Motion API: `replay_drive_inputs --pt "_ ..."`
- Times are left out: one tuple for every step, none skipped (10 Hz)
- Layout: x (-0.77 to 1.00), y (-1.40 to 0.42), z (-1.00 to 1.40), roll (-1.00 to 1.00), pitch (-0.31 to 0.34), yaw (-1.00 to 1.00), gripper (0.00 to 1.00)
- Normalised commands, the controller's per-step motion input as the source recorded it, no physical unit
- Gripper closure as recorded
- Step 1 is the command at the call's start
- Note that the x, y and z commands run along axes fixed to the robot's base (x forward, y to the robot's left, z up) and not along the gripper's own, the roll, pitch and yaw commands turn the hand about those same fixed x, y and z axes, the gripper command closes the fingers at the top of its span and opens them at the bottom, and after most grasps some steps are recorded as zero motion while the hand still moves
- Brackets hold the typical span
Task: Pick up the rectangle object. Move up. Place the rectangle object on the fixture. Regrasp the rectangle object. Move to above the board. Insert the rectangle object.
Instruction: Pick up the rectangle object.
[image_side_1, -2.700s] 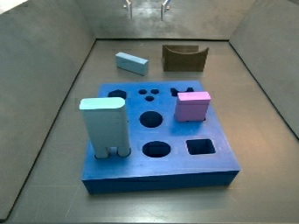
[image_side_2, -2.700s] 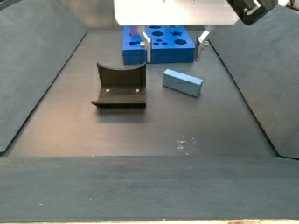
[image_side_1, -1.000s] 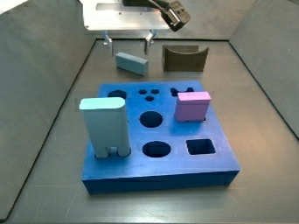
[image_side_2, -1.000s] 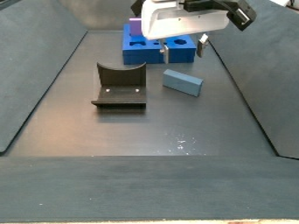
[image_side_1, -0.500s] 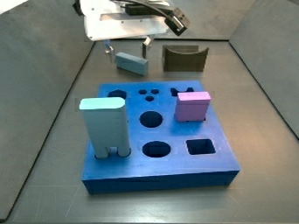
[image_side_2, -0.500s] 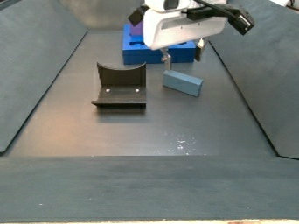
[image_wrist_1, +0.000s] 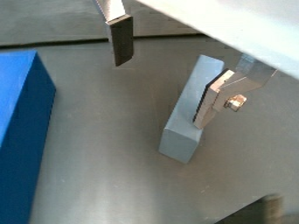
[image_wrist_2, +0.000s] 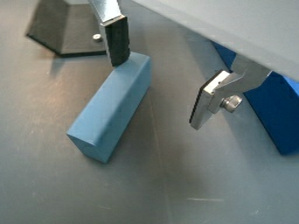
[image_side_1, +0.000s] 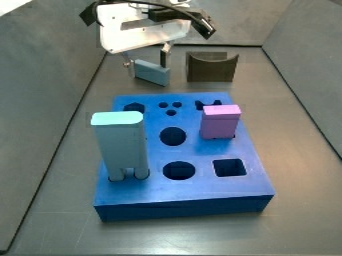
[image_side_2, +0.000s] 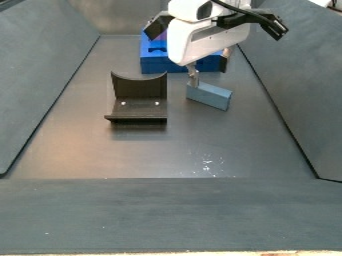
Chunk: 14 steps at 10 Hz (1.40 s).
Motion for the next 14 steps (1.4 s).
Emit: replay_drive_inputs --pt "0.0 0.0 0.0 0.0 0.0 0.04 0.0" --pt "0.0 0.13 0.06 -0.12 0.0 0.0 0.0" --pt "0.41 0.45 0.2 -0.42 0.009 0.27 0.0" --pt "0.26 0.5 0.14 -0.53 0.0 0.27 0.0" --pt "0.0 0.2 0.0 -0.26 -0.069 0.12 0.0" --pt "0.0 0.0 -0.05 0.0 0.0 0.01 0.0" --pt "0.0 0.28 -0.56 -0.2 -0.197 0.51 0.0" --pt "0.0 0.13 -0.37 -0.26 -0.163 0.44 0.0" --pt "0.0 0.0 0.0 0.0 -0.023 0.0 0.0" --pt "0.0 -0.09 -0.21 0.0 -0.034 0.0 0.0" --pt "0.0 -0.11 -0.94 0.02 -0.203 0.02 0.0" --pt "0.0 0.0 -0.05 0.0 0.0 0.01 0.0" --pt "0.0 -0.02 -0.03 0.0 -0.006 0.0 0.0" --pt "-0.43 0.0 -0.7 0.0 -0.503 0.0 0.0"
